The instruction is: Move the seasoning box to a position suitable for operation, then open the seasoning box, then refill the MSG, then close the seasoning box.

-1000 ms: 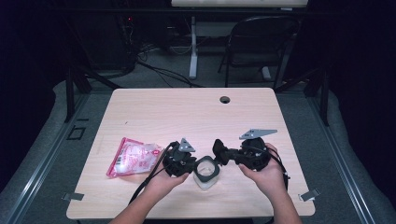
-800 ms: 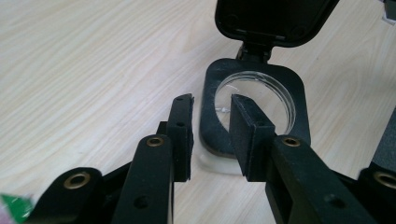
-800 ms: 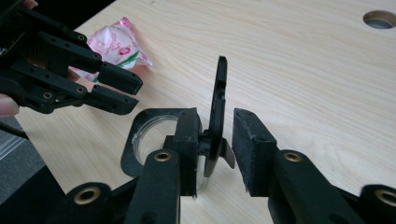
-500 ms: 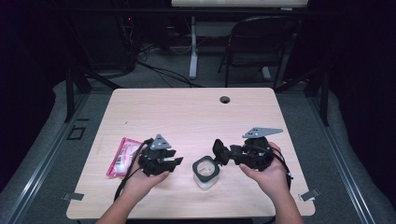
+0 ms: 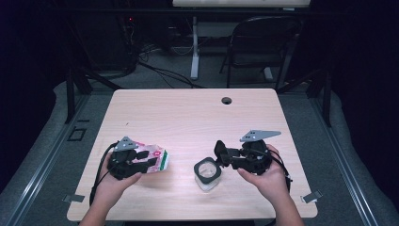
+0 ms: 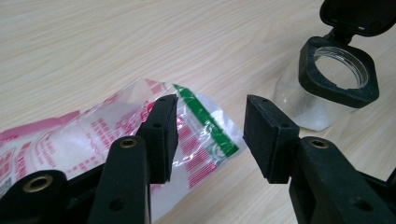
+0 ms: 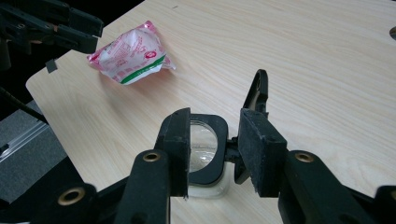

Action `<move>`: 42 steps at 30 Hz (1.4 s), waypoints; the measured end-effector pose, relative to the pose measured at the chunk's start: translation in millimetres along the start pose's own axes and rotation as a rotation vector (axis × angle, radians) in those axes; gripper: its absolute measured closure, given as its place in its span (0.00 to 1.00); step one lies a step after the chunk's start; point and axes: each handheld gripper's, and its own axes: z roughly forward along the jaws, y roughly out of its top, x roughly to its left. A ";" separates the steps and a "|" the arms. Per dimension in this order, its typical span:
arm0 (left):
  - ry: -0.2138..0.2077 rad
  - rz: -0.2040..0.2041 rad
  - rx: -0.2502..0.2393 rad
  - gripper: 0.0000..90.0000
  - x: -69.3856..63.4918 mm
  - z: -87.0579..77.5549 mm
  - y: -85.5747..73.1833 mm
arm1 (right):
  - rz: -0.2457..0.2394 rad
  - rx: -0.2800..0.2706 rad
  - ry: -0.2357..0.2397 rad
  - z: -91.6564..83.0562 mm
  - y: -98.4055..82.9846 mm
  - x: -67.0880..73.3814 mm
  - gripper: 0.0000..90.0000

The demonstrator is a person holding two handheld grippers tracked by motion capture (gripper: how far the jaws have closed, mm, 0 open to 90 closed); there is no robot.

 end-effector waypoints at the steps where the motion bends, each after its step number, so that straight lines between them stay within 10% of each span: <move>1: -0.004 -0.007 0.000 0.61 2.5 -1.0 -2.4 | 0.000 0.003 0.002 1.2 -0.2 0.4 0.72; 15: 0.049 0.025 0.078 0.53 21.9 -5.5 -24.9 | -0.004 0.012 0.014 8.9 -1.2 2.5 0.70; 32: 0.051 -0.058 0.078 0.37 36.1 -0.5 -39.1 | -0.005 0.022 0.023 15.5 -2.2 3.3 0.69; 42: 0.012 0.018 0.088 0.34 22.1 11.6 -38.9 | -0.007 0.024 0.026 18.3 -3.2 4.7 0.68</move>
